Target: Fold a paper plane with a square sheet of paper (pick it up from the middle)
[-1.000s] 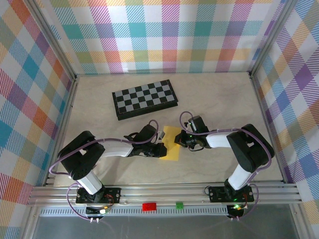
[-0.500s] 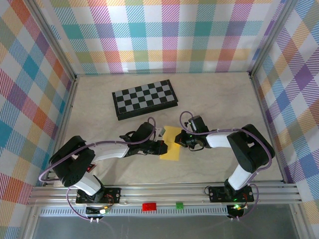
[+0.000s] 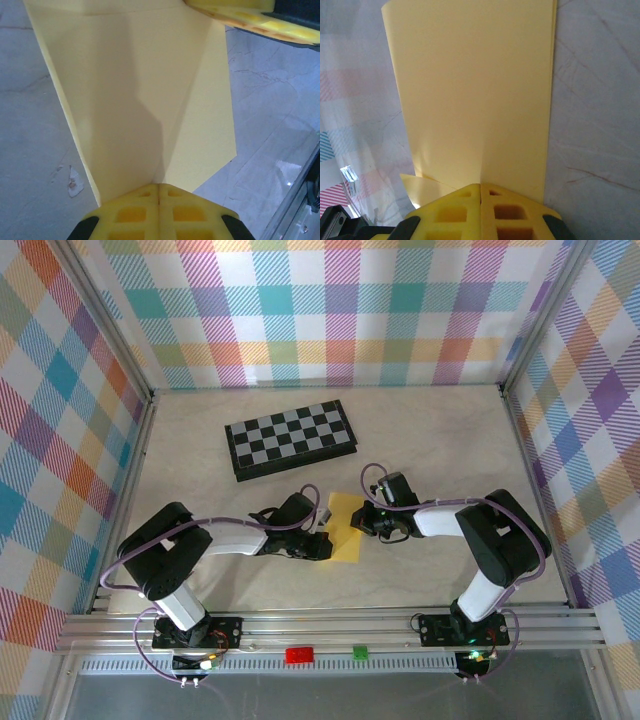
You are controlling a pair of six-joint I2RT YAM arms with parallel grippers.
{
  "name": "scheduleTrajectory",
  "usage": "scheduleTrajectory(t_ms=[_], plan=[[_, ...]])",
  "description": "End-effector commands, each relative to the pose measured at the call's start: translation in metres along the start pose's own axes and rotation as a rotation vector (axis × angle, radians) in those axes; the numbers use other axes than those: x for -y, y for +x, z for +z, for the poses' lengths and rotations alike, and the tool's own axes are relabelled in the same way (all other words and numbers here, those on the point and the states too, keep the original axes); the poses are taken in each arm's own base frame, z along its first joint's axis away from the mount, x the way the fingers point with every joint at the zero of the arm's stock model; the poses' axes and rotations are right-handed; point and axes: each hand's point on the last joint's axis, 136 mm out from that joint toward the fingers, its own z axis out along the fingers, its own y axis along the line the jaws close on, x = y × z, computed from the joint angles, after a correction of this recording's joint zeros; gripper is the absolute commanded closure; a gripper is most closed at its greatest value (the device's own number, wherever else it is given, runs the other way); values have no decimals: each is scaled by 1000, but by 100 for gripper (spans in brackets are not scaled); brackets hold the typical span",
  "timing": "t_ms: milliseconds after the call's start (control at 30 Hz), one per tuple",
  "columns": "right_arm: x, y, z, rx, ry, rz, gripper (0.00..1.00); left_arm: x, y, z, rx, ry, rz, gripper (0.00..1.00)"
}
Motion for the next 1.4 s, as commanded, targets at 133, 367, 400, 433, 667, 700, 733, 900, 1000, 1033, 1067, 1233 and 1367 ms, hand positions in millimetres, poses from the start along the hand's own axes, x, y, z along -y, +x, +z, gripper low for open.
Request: scheduleTrajectory(t_ms=[133,367,400,433,667,700,733,900,1000,1033,1067,1233,1367], plan=[[23,6,1,-13,89,19,100,-14,13,-14,-3,-21,-37,98],[25,7,1,-14,93,22,100,30,-23,-35,97,90,-18,97],[24,7,1,-14,92,22,100,30,-26,-35,102,81,-15,97],[24,7,1,-14,93,22,100,30,-28,-32,96,78,-8,97],[25,7,1,-15,95,24,100,7,-15,3,-13,35,-45,99],[24,7,1,-13,93,23,100,2,-11,6,-27,21,-55,99],[25,7,1,-13,95,23,100,-3,-6,9,-40,12,-61,99],[27,8,1,-18,101,19,100,-17,13,5,-67,-15,-84,100],[27,8,1,-18,101,18,100,-21,22,0,-78,-21,-95,99],[27,8,2,-19,101,18,100,-22,24,-2,-81,-20,-97,99],[27,8,2,-19,100,18,100,-22,26,-4,-82,-19,-100,98],[25,8,2,-20,97,15,100,-25,30,-11,-90,-1,-121,98],[24,7,1,-17,95,13,100,-20,25,-21,-67,19,-120,98]])
